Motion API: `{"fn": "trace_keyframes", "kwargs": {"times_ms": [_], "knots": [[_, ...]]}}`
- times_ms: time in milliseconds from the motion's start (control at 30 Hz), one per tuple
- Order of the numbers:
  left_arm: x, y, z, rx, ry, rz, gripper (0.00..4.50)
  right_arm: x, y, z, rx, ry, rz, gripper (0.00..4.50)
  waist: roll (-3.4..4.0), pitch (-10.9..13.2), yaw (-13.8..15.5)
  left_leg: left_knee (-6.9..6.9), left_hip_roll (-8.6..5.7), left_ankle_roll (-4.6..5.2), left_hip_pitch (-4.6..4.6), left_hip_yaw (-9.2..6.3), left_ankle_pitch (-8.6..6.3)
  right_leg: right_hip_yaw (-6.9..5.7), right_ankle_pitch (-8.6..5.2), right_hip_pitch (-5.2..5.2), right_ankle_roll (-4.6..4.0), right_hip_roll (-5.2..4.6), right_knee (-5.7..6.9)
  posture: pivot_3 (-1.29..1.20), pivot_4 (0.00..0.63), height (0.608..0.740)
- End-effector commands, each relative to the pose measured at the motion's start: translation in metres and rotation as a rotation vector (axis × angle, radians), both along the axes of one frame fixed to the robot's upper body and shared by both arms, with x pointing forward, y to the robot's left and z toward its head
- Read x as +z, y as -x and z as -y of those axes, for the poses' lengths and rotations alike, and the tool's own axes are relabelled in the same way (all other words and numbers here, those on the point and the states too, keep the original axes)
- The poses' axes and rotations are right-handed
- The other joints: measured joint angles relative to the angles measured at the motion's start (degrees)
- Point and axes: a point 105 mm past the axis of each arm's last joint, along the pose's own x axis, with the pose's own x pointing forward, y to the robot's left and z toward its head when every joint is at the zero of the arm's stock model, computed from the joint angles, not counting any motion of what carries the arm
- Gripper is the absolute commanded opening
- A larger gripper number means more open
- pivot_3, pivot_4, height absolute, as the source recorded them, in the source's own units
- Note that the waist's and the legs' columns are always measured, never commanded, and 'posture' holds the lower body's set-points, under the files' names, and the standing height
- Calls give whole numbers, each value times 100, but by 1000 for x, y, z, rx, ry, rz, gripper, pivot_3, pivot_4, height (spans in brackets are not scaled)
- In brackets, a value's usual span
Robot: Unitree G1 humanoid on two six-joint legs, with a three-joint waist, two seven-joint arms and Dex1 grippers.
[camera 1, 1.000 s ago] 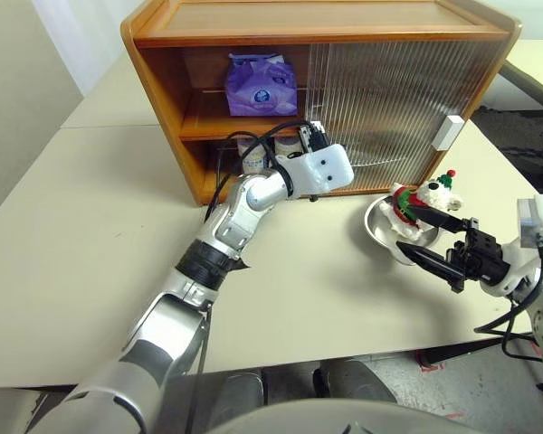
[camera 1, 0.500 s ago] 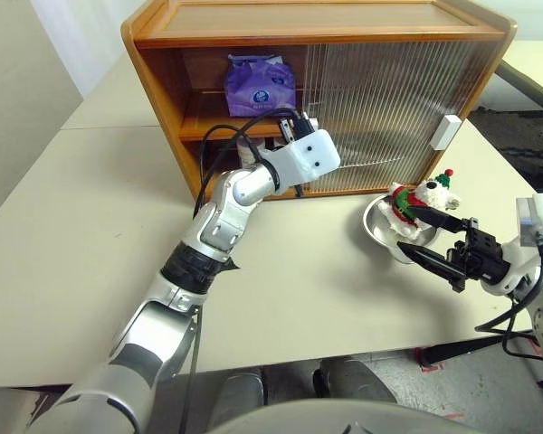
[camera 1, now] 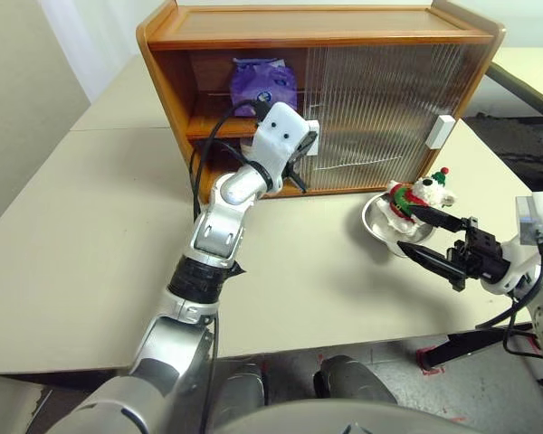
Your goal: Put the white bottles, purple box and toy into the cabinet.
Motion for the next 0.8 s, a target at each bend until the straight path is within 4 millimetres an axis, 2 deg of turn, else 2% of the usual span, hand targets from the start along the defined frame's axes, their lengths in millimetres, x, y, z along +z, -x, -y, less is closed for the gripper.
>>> {"fn": "trace_keyframes", "kwargs": {"times_ms": [33, 167, 333, 533, 800], "knots": [[-5, 15, 12, -86, 36, -67, 32, -1, -1, -2, 5, 14, -6, 4500, 1, -1, 10, 0, -1, 0, 0, 5, 0, -4, 0, 0, 0, 0, 0, -168, 0, 740], [-9, 16, 25, -78, 86, -123, 32, -2, -1, -3, 8, 12, -8, 4500, 1, -1, 43, 0, 0, -1, -6, 8, 0, -4, -1, -3, -1, 0, -1, -164, 0, 740], [-5, -6, 24, 20, 80, -121, 32, -1, -2, -5, 13, 9, -7, 4500, 0, 0, 70, 0, 0, -1, -7, 15, 0, -1, -3, -6, 0, -1, -1, -163, 0, 740], [-1, -14, 28, 44, 63, -121, 32, -2, -2, -8, 14, 7, -9, 4500, 0, 0, 70, -5, 0, -1, -7, 17, 0, -1, -8, -7, 6, 0, -2, -170, 0, 740], [1, -25, 9, 143, 0, -54, 32, -4, 0, -10, 9, -1, -13, 4500, 0, 0, 67, -6, -1, -1, -6, 19, 0, 2, -13, -7, 9, 0, -1, -173, 1, 740]]}}
